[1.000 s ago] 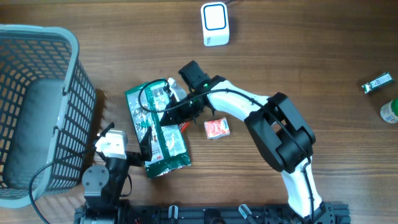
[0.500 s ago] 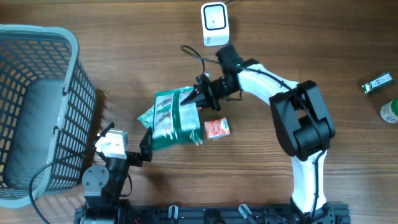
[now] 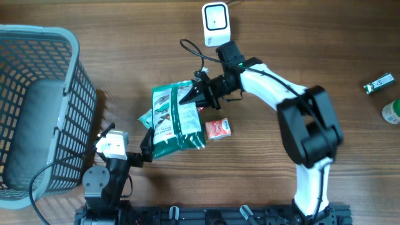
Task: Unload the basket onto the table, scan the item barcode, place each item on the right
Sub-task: 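Lift the green wipes packet and hold it before the scanner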
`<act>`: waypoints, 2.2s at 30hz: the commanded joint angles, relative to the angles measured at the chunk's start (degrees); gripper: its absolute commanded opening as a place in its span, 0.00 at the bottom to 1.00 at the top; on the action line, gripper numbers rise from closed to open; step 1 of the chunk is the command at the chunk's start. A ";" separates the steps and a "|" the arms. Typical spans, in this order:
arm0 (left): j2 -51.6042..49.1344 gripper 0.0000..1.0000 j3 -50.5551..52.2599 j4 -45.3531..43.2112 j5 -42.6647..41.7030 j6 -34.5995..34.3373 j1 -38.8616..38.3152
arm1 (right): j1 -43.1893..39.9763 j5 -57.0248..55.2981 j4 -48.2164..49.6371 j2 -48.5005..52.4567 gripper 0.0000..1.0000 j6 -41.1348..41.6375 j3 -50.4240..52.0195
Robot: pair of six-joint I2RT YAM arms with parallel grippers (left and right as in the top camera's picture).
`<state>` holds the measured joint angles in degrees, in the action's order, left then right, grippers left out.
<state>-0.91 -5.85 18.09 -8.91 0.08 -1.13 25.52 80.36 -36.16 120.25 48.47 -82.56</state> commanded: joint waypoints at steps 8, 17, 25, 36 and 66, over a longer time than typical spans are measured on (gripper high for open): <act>0.09 1.00 0.24 0.02 -0.48 -0.57 -0.15 | 0.70 -62.77 -17.75 -24.17 0.04 -39.60 -0.35; 0.09 1.00 0.24 0.02 -0.48 -0.57 -0.15 | 0.70 -96.87 -14.71 -24.20 0.05 -44.83 -0.35; 0.09 1.00 0.24 0.02 -0.50 -0.57 -0.15 | 0.70 -127.14 5.01 -19.89 0.05 -54.75 -0.33; 0.09 1.00 0.24 0.02 -0.48 -0.55 -0.15 | 0.85 -147.38 55.32 4.04 0.04 -101.15 -0.33; 0.09 1.00 0.24 0.02 -0.50 -0.57 -0.15 | 6.14 -143.62 61.68 15.91 0.05 -117.63 -0.35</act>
<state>-1.08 -5.85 18.11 -8.91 0.05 -1.13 31.73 -63.02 24.69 134.98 -64.47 -82.52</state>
